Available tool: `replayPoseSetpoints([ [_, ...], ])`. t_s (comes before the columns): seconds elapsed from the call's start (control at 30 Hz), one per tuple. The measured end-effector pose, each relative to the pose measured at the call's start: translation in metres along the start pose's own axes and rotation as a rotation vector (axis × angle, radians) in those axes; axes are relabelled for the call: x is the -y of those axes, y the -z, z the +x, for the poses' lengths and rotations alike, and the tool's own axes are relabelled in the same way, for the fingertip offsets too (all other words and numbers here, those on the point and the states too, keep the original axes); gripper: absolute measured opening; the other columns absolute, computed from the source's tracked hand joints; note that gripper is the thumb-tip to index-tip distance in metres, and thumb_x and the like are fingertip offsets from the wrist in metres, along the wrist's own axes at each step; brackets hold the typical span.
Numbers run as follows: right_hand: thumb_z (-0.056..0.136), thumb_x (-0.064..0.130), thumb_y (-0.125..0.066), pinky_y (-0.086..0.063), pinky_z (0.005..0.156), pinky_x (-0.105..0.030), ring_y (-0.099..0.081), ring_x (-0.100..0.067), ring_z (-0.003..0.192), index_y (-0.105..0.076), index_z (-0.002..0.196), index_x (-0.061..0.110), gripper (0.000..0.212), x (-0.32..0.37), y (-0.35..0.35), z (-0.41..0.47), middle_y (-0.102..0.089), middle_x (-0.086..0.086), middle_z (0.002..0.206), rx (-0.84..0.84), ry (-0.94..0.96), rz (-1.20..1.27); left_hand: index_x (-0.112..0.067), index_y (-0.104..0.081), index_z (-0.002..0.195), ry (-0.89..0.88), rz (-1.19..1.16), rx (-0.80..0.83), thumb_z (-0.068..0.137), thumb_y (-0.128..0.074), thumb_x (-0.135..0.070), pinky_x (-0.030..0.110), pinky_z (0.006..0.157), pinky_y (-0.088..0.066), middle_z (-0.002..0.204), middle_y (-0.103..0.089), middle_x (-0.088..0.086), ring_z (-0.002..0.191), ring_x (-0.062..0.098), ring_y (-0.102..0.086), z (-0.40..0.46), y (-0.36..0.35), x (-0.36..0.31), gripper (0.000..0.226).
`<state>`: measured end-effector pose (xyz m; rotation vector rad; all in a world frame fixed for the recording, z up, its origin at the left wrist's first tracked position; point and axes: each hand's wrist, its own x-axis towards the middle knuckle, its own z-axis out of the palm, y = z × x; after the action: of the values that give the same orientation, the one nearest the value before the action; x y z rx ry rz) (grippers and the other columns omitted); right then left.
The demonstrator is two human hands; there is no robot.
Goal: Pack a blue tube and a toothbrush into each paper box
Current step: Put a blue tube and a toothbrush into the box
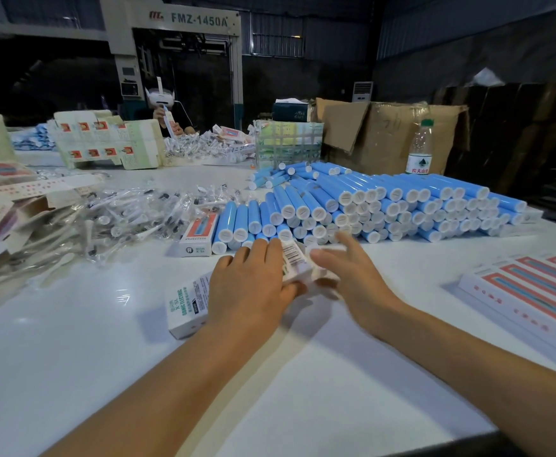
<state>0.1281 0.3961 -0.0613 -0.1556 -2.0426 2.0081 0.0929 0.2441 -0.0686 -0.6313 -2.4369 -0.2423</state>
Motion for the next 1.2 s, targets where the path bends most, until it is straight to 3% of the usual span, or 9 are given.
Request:
replayPoseSetpoints([
  [0.07, 0.079, 0.017, -0.066, -0.058, 0.079, -0.039, -0.068, -0.03, 0.084, -0.049, 0.128, -0.004, 0.056, 0.002, 0.001, 0.004, -0.067, -0.022, 0.107, 0.181, -0.234, 0.343, -0.021, -0.028, 0.139, -0.031, -0.02, -0.005, 0.088, -0.041, -0.061, 0.03, 0.087, -0.033, 0.128, -0.045, -0.004, 0.114, 0.018, -0.045, -0.001, 0.001, -0.003, 0.066],
  [0.23, 0.087, -0.005, -0.053, -0.054, 0.053, -0.033, -0.065, -0.027, 0.06, -0.058, 0.089, -0.006, 0.005, 0.0, -0.009, 0.001, -0.065, -0.017, 0.071, 0.179, -0.194, 0.242, -0.016, -0.034, 0.14, -0.098, 0.004, 0.038, 0.091, -0.048, -0.047, 0.033, 0.089, -0.034, 0.128, -0.048, -0.001, 0.114, 0.022, -0.049, -0.006, 0.003, -0.014, 0.06],
  [0.37, 0.091, 0.01, -0.047, -0.04, 0.055, -0.032, -0.054, -0.021, 0.062, -0.05, 0.077, 0.009, 0.014, 0.001, -0.024, -0.002, -0.055, -0.005, 0.065, 0.078, -0.055, -0.337, -0.013, -0.059, 0.119, -0.117, 0.139, 0.048, 0.077, -0.073, -0.041, 0.033, 0.072, -0.046, 0.102, -0.063, 0.002, 0.088, 0.022, -0.062, -0.01, 0.006, -0.019, 0.053],
  [0.5, 0.094, 0.016, -0.037, -0.043, 0.065, -0.029, -0.057, -0.019, 0.08, -0.05, 0.094, 0.012, 0.013, 0.005, -0.04, 0.0, -0.058, -0.004, 0.088, 0.037, 0.027, -0.548, -0.015, -0.055, 0.127, -0.1, 0.108, 0.014, 0.08, -0.069, -0.046, 0.032, 0.08, -0.046, 0.11, -0.061, -0.001, 0.095, 0.02, -0.061, -0.009, 0.007, -0.016, 0.058],
  [0.63, 0.094, 0.013, -0.039, -0.047, 0.065, -0.03, -0.059, -0.019, 0.078, -0.054, 0.095, 0.009, 0.015, -0.002, -0.043, -0.006, -0.063, -0.006, 0.087, 0.023, -0.02, -0.354, -0.016, -0.053, 0.126, -0.101, 0.142, 0.02, 0.079, -0.07, -0.049, 0.03, 0.079, -0.045, 0.11, -0.06, -0.002, 0.094, 0.018, -0.06, -0.01, 0.005, -0.015, 0.06],
  [0.73, 0.09, 0.005, -0.042, -0.049, 0.061, -0.035, -0.062, -0.023, 0.064, -0.061, 0.083, -0.001, 0.021, 0.002, -0.033, -0.005, -0.065, -0.014, 0.071, 0.056, -0.15, 0.125, -0.016, -0.041, 0.135, -0.133, 0.027, 0.006, 0.085, -0.056, -0.06, 0.032, 0.085, -0.039, 0.122, -0.053, 0.0, 0.106, 0.021, -0.054, -0.008, 0.001, -0.009, 0.068],
  [0.8, 0.09, 0.002, -0.039, -0.054, 0.067, -0.042, -0.066, -0.029, 0.07, -0.064, 0.089, -0.012, 0.028, 0.005, -0.025, -0.003, -0.068, -0.024, 0.081, 0.087, -0.182, 0.318, -0.014, -0.039, 0.137, -0.115, -0.005, -0.009, 0.087, -0.055, -0.056, 0.033, 0.087, -0.038, 0.126, -0.052, 0.002, 0.11, 0.023, -0.052, -0.005, -0.001, -0.004, 0.068],
  [0.97, 0.093, -0.005, -0.033, -0.056, 0.056, -0.038, -0.07, -0.033, 0.074, -0.06, 0.097, -0.012, 0.028, 0.006, -0.025, -0.004, -0.07, -0.025, 0.086, 0.146, -0.131, 0.364, -0.006, -0.065, 0.109, -0.101, -0.02, -0.097, 0.062, -0.083, -0.049, 0.033, 0.063, -0.05, 0.091, -0.067, 0.006, 0.075, 0.026, -0.065, -0.004, 0.001, 0.002, 0.066],
  [1.2, 0.09, -0.007, -0.035, -0.058, 0.061, -0.037, -0.071, -0.032, 0.078, -0.064, 0.095, -0.01, 0.03, 0.005, -0.025, -0.005, -0.071, -0.025, 0.088, 0.147, -0.133, 0.3, -0.005, -0.067, 0.104, -0.133, -0.016, -0.161, 0.059, -0.08, -0.058, 0.035, 0.059, -0.051, 0.087, -0.068, 0.007, 0.07, 0.026, -0.065, -0.006, 0.004, 0.003, 0.071],
])
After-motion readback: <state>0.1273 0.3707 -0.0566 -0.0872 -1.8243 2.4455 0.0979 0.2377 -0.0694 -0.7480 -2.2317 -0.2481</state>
